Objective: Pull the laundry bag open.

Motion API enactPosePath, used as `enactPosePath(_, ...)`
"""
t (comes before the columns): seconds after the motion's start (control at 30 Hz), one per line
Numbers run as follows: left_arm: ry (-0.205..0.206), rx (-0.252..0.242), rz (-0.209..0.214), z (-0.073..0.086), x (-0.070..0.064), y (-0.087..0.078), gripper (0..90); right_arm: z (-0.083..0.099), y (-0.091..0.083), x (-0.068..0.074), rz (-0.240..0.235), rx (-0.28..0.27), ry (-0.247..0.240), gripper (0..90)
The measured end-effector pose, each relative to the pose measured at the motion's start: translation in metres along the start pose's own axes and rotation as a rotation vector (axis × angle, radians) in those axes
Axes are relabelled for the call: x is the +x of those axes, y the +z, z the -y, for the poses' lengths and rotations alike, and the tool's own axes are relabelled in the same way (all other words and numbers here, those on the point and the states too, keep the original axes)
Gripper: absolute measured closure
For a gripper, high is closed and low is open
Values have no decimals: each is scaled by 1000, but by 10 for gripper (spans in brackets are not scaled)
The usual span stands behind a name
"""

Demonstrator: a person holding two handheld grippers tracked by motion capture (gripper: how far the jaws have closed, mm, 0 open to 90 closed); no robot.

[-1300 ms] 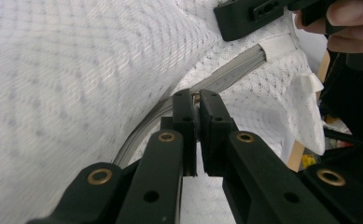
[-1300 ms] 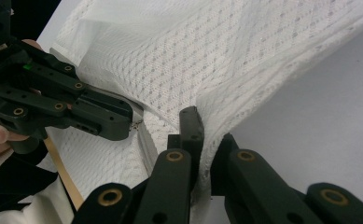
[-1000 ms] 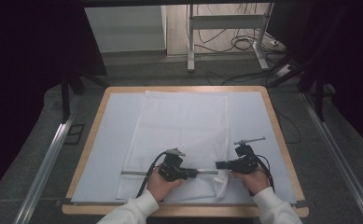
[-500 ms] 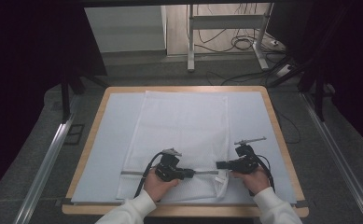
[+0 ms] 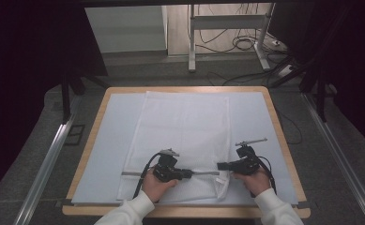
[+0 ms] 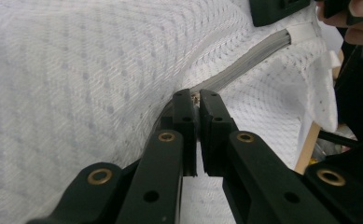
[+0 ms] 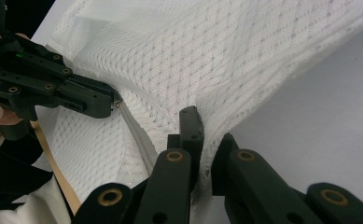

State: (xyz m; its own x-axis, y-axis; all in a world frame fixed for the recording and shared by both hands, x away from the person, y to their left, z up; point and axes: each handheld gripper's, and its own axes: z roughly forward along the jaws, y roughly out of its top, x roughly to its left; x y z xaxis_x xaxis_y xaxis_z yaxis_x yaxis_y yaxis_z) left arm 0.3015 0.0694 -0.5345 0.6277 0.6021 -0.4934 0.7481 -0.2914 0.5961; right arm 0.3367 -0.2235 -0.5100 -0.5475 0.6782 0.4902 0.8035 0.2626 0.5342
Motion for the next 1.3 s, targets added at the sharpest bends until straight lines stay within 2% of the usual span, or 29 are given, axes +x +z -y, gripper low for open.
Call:
enactPosePath(0.67, -13, 0, -1, 3, 6, -6, 871, 0, -2, 0, 8, -1, -6, 877)
enactPosePath(0.87, -27, -3, -3, 5, 11, -10, 871, 0, -2, -1, 5, -4, -5, 877)
enactPosePath(0.93, -39, -9, 7, 5, 11, -11, 871, 1, -2, -1, 4, -8, -3, 877)
enactPosePath(1.3, -43, -6, -6, 9, 16, -17, 871, 1, -2, -2, 10, -4, -4, 877)
